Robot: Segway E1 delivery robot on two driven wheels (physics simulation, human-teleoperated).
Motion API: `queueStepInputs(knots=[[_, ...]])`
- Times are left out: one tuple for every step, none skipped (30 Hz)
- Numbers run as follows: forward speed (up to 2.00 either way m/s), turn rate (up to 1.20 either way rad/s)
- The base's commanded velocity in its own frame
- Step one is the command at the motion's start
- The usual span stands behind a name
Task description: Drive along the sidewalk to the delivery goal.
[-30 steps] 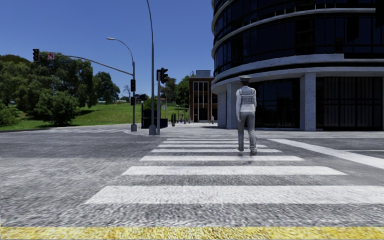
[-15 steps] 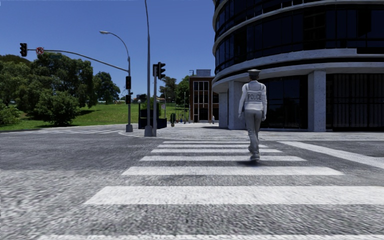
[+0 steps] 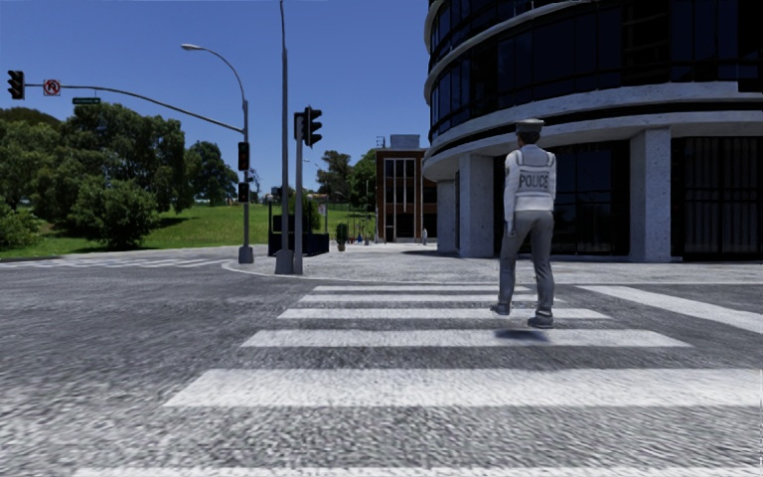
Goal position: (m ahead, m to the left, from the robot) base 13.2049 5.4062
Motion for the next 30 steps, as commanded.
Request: queueStepInputs(knots=[[2.0, 0.0], [2.0, 0.0], [2.0, 0.0], [2.0, 0.0], [2.0, 0.0], [2.0, 0.0], [2.0, 0.0], [2.0, 0.0], [2.0, 0.0], [2.0, 0.0], [2.0, 0.0], [2.0, 0.0], [2.0, 0.0], [2.0, 0.0], [2.0, 0.0], [2.0, 0.0], [2.0, 0.0], [2.0, 0.0], [2.0, 0.0], [2.0, 0.0], [2.0, 0.0], [2.0, 0.0], [2.0, 0.0], [2.0, 0.0], [2.0, 0.0], [2.0, 0.0], [2.0, 0.0], [2.0, 0.0], [2.0, 0.0], [2.0, 0.0]])
